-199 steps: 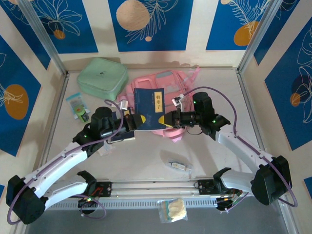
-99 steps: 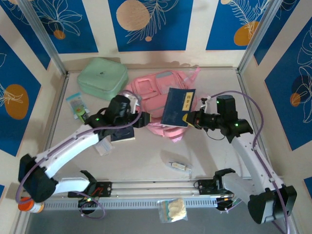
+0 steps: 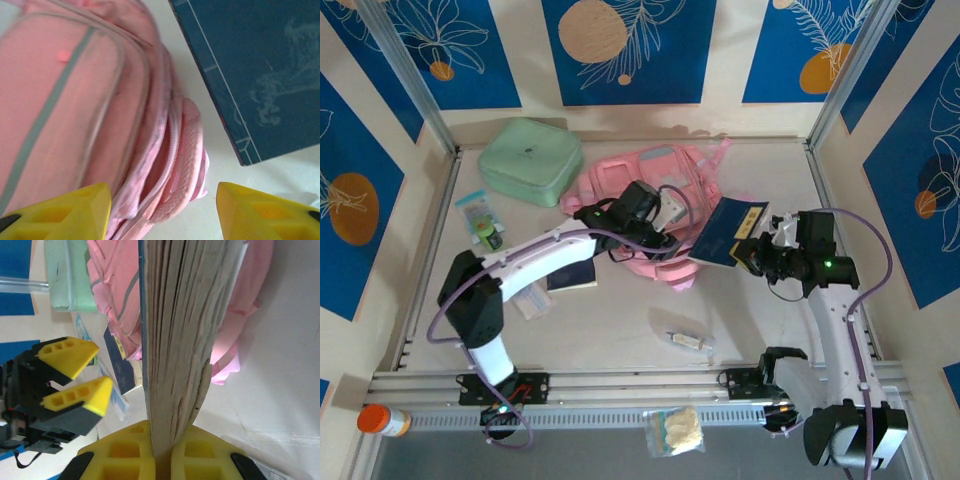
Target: Pack the student bag
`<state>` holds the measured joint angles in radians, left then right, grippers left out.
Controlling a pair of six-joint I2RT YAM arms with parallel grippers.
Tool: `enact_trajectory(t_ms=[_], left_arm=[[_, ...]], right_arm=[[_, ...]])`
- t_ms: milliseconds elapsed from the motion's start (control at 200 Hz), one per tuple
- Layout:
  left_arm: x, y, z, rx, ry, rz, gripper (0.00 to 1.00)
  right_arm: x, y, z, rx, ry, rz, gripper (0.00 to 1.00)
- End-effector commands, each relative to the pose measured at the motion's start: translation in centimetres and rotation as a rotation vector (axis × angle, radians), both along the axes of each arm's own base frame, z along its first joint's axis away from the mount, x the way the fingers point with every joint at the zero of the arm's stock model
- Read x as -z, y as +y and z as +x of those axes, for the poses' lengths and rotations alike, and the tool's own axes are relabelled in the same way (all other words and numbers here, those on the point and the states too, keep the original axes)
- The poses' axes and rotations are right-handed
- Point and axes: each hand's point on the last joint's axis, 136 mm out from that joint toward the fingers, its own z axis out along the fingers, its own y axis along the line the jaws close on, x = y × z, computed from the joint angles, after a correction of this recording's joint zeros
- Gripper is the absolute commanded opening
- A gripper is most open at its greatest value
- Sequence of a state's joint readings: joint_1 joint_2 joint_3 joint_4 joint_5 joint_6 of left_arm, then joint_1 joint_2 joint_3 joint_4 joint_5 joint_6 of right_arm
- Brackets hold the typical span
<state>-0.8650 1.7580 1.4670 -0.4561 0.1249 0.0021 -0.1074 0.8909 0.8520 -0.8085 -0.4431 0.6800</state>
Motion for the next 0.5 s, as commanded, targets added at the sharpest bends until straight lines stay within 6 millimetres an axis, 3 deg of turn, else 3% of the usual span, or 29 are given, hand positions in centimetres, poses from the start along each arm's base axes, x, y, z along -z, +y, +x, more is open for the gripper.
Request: enact_trajectory(t_ms=[0, 105, 245, 440, 495], left_arm=[[1.8, -1.5, -1.2, 0.130, 0.051, 0.051, 0.57], [3.5, -2.7, -0.7, 0.151, 0.084, 0.080, 0.57], [5.0, -3.5, 1.5, 0.097, 0.077, 0.132, 0.55], [6.5, -5.4, 2.1, 0.098, 0.137, 0.111, 0.38], [6.6, -5.4, 2.3, 0.092, 0.137, 0.112, 0.29]], right_arm=[[0.4, -0.5, -0.6, 0.011, 0.005, -0.001, 0.00], [0.7, -1.1, -0.5, 0.029, 0.009, -0.002, 0.00], [1.0, -1.3, -0.5, 0.040, 0.012, 0.016, 0.00], [1.4, -1.4, -0.6, 0.041, 0.012, 0.025, 0.00], [1.3, -1.2, -0.5, 0.030, 0.003, 0.036, 0.00]])
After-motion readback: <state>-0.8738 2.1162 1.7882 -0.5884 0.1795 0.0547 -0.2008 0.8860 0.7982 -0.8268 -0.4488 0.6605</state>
